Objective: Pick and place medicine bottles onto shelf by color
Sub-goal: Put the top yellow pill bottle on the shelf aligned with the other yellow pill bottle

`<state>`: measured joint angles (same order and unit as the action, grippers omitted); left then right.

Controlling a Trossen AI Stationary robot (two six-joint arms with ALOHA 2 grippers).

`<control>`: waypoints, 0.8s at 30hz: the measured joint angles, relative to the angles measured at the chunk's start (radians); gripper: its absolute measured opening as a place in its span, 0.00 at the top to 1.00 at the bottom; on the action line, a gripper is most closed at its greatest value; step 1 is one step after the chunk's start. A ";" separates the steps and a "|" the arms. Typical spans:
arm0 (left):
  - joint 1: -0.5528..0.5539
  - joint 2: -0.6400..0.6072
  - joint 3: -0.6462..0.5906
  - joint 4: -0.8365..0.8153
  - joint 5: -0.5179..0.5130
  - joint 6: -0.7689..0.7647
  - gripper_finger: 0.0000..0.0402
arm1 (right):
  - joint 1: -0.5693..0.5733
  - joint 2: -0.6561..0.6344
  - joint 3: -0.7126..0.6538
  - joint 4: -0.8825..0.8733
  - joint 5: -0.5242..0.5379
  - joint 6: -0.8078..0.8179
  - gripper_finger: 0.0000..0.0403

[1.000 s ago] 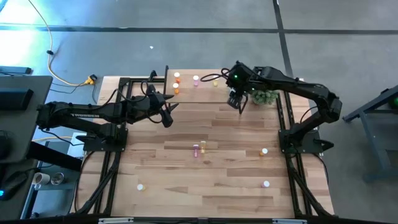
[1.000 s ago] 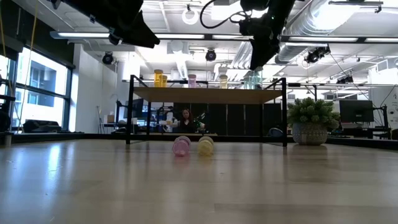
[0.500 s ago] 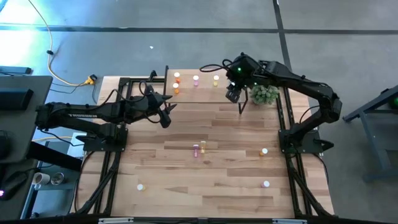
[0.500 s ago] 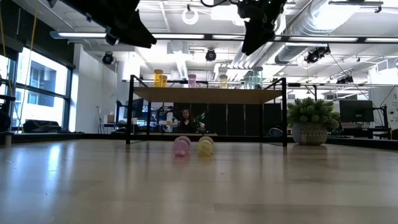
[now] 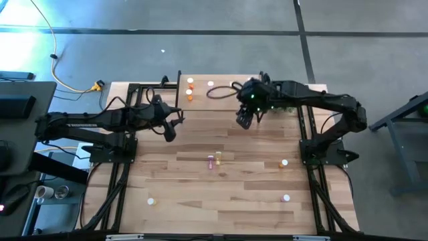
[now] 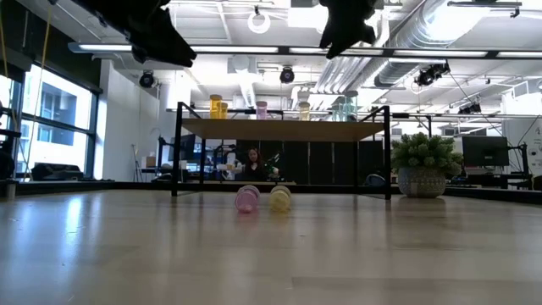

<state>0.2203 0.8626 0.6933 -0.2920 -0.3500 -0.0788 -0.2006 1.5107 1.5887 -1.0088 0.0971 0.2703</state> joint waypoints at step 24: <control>0.002 -0.013 0.000 -0.161 0.036 -0.043 0.52 | 0.160 0.257 0.000 0.085 -0.098 0.431 0.42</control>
<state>0.2222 0.8501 0.6933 -0.4535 -0.3141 -0.1214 -0.0404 1.7680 1.5887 -0.9235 -0.0008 0.7010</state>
